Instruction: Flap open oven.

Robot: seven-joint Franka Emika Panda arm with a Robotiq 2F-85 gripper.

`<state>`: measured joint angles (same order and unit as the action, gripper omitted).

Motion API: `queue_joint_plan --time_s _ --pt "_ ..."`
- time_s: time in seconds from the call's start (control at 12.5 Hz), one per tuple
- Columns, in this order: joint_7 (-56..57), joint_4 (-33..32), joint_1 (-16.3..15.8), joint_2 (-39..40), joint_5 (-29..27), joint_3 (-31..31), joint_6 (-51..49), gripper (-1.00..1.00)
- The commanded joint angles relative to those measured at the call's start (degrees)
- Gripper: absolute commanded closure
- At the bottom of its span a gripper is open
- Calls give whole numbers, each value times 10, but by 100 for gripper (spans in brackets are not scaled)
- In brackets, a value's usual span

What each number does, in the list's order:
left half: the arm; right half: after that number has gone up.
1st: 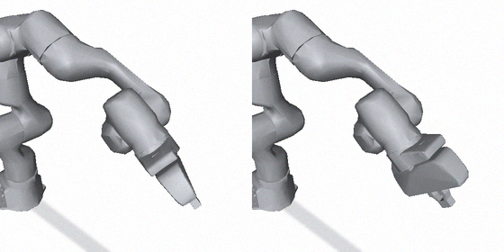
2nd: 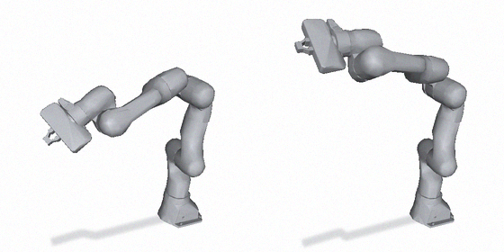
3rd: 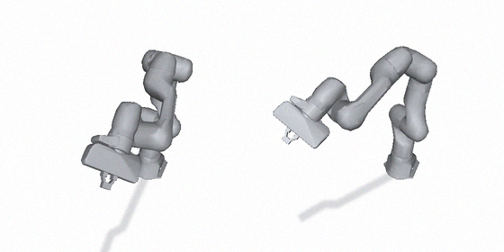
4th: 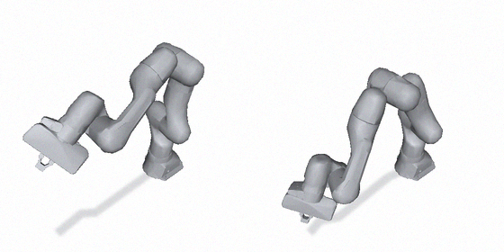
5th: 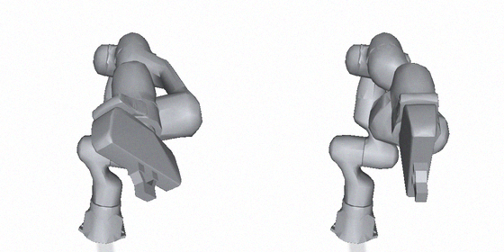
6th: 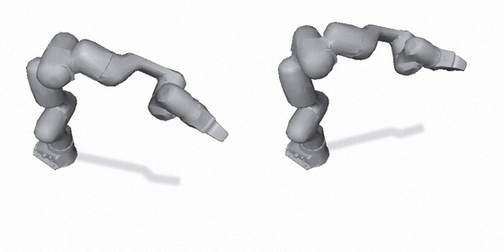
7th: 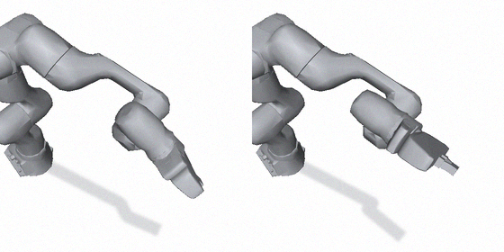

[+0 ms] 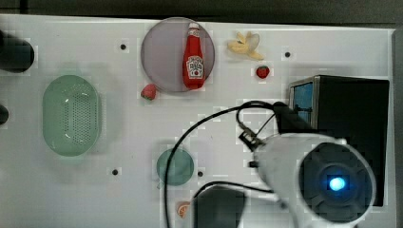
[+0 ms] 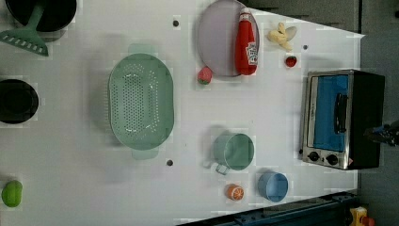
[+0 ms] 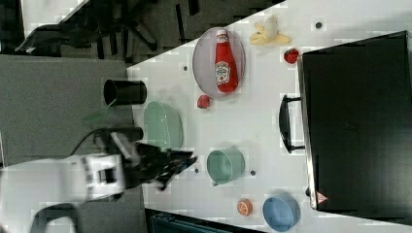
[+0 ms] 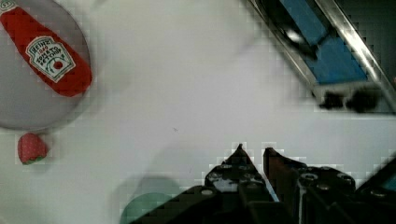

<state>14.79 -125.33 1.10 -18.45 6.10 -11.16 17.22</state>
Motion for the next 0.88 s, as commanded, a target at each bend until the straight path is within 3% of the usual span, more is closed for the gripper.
queue_joint_plan --time_s 0.08,0.4,0.88 --pt "271 -8 19 44 3 -58 60 65" --pt "522 -8 22 124 3 -124 192 65" --pt "546 -8 24 223 -2 -146 260 65"
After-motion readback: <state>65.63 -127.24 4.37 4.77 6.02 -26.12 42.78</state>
